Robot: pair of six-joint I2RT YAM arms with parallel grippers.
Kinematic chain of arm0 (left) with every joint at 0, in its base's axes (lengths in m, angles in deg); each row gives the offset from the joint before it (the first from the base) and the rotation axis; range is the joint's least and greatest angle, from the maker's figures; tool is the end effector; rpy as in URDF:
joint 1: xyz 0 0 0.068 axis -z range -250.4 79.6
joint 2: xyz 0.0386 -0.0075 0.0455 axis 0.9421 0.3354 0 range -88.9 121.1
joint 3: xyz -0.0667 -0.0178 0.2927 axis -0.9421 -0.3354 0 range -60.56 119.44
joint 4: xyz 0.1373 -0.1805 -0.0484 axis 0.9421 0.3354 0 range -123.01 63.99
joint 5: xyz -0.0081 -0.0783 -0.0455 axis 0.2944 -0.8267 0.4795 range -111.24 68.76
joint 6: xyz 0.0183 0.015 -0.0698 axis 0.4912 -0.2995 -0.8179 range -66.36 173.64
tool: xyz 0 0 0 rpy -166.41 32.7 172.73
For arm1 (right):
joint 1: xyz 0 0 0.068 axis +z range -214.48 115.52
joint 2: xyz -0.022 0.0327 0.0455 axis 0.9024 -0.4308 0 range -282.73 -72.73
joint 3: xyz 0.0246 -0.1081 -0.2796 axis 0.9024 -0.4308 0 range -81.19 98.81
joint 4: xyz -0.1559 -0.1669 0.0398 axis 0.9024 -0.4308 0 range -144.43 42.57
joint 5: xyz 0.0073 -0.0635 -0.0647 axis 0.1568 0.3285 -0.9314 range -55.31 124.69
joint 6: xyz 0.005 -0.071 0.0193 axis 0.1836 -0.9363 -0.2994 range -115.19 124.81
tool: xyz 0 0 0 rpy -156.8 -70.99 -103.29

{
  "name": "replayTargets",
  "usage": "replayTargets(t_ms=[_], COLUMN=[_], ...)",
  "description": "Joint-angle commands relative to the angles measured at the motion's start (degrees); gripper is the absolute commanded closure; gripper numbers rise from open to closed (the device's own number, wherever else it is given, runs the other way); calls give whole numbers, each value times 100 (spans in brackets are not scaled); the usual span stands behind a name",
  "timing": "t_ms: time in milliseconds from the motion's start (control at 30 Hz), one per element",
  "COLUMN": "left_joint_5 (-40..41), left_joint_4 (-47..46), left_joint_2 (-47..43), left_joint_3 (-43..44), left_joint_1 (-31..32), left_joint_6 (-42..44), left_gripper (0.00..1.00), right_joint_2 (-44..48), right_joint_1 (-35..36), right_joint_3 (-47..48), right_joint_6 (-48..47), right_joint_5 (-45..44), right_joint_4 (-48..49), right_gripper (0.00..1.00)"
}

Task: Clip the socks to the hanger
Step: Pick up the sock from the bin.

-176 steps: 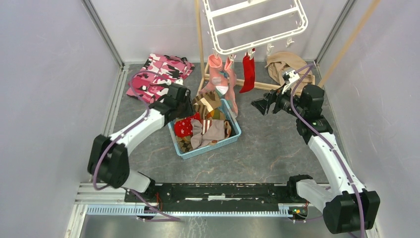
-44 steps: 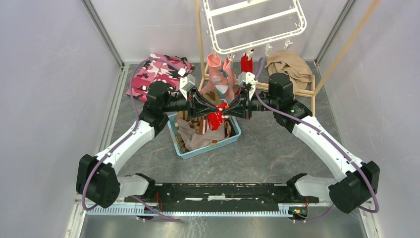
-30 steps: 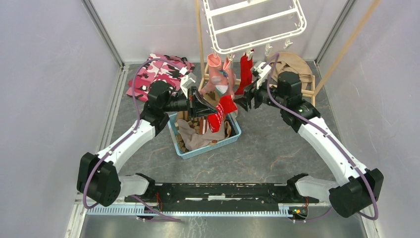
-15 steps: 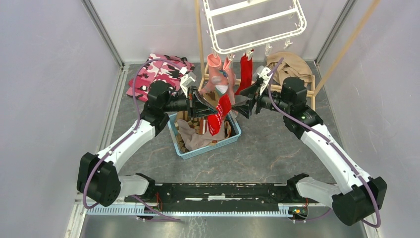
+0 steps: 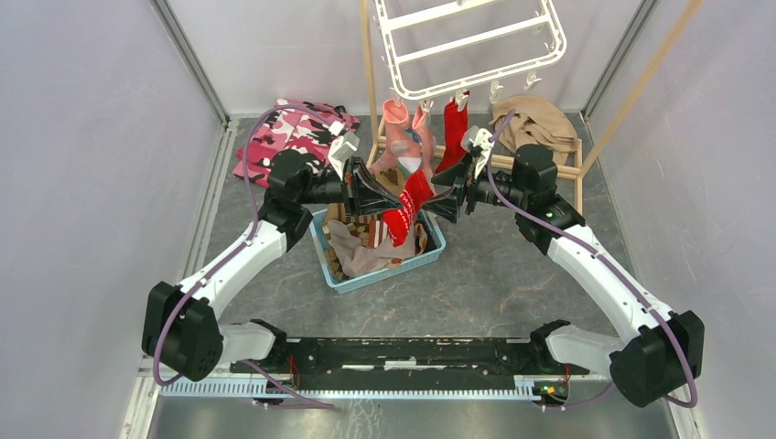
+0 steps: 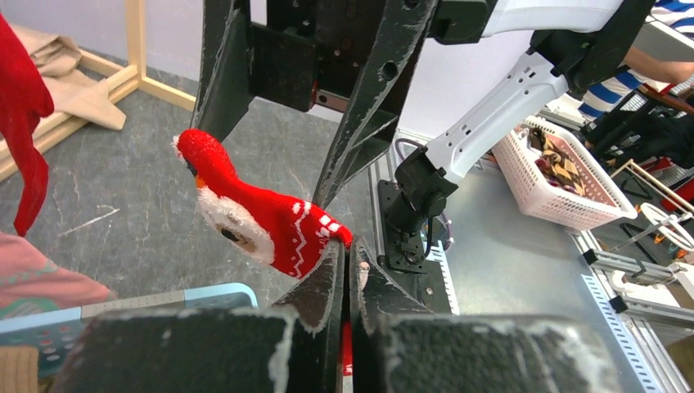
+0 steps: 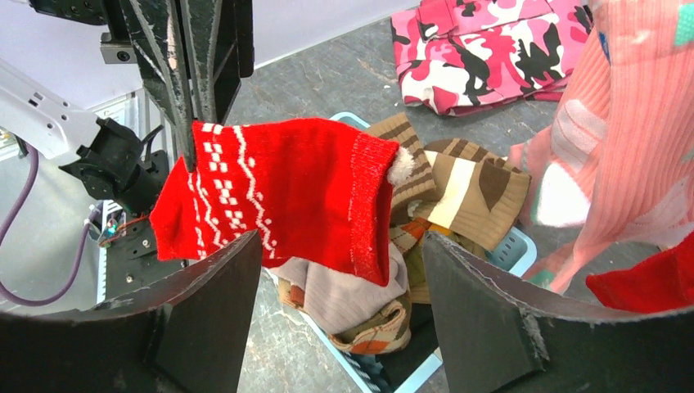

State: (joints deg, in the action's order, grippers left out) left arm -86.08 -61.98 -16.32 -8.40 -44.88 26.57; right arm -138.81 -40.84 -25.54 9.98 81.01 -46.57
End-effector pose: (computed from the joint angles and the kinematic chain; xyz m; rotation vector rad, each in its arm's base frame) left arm 0.2035 -0.1590 0.3896 1.0003 1.3949 -1.4974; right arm 0.1990 0.1357 0.3822 -0.8786 1.5772 1.0606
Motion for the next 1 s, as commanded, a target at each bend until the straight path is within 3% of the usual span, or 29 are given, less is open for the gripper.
replayTargets(t_ms=[0, 133, 467, 733, 800, 967], left_joint_5=[-199, -219, -170, 184, 344, 902], left_joint_4=[-820, -1063, -1119, 76, 543, 1785], left_joint_2=[-174, -165, -174, -242, -265, -380], left_joint_3=[242, 242, 239, 254, 303, 562], left_joint_1=[6, 6, 6, 6, 6, -5], left_joint_6=[-510, -699, -674, 306, 677, 1756], left_gripper=[98, 98, 98, 93, 86, 50], right_joint_2=[-93, -136, -125, 37, 96, 192], right_joint_1=[30, 22, 18, 23, 26, 24], right_joint_3=[-6, 10, 273, 885, 1027, 1392], right_joint_6=[185, 248, 98, -1034, -1416, -2216], right_joint_5=[207, 314, 727, 542, 396, 115], right_joint_4=[586, 883, 897, -422, -772, -1487], right_gripper=[23, 29, 85, 92, 92, 95])
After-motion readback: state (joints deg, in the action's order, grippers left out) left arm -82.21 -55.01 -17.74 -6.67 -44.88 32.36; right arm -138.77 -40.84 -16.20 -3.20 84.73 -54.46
